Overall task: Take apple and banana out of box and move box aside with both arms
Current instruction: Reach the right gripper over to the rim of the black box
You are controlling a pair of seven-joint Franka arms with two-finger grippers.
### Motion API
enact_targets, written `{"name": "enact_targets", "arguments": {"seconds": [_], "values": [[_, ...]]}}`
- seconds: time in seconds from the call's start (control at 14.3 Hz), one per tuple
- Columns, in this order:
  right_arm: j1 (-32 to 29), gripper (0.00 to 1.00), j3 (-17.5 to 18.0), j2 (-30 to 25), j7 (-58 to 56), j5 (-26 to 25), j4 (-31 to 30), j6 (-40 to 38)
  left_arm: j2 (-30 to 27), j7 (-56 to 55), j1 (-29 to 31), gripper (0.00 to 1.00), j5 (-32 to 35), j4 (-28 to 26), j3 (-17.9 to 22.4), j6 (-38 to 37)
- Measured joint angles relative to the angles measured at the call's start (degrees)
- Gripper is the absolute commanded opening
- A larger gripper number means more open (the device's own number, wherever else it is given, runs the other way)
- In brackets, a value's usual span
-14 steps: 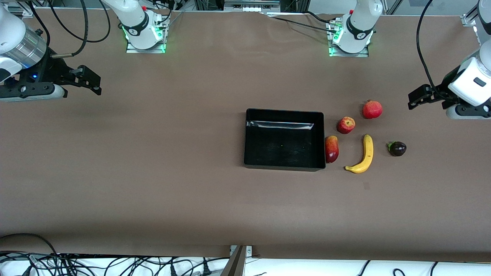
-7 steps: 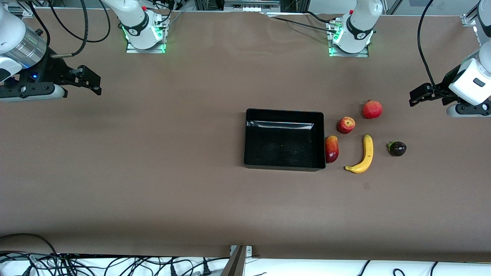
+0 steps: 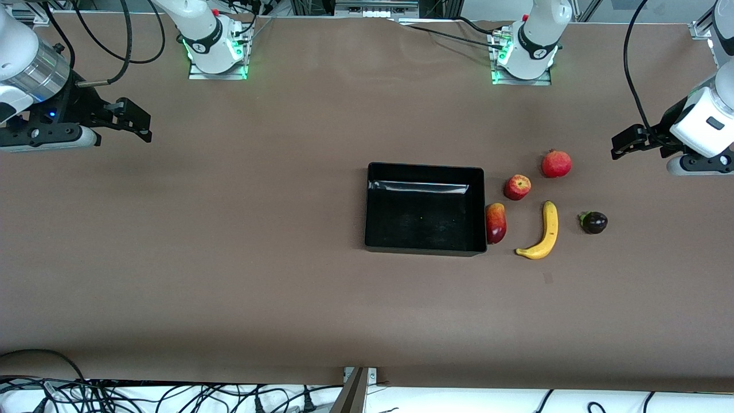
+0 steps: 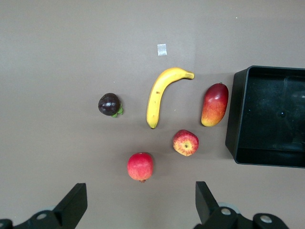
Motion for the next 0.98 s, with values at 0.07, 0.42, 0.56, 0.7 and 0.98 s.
{"name": "enact_targets", "arguments": {"seconds": [0.07,0.42,0.56,0.7,0.98], "values": [[0.0,1.0,0.0,0.0,0.0,0.0,0.0,0.0,0.0,0.0,0.0,1.0,0.0,0.0,0.0,0.0],[4.2,1.0,0.9,3.9,-0.8,0.1,-0.4,0.6,0.0,0.0,-0.1,1.0,0.0,0.0,0.0,-0.2],[9.2,1.0,1.3,7.4,-0.5,-0.8,-0.9,0.6,0.0,0.0,-0.1,1.0,0.0,0.0,-0.1,-0.6],[12.6,1.0,1.6,10.4,-0.5,-0.4,-0.9,1.6,0.0,0.0,-0.1,1.0,0.0,0.0,-0.1,-0.7],[18.5,1.0,1.7,16.3,5.9,4.8,-0.7,11.3,0.0,0.0,-0.2,1.0,0.0,0.0,-0.1,-0.7]]}}
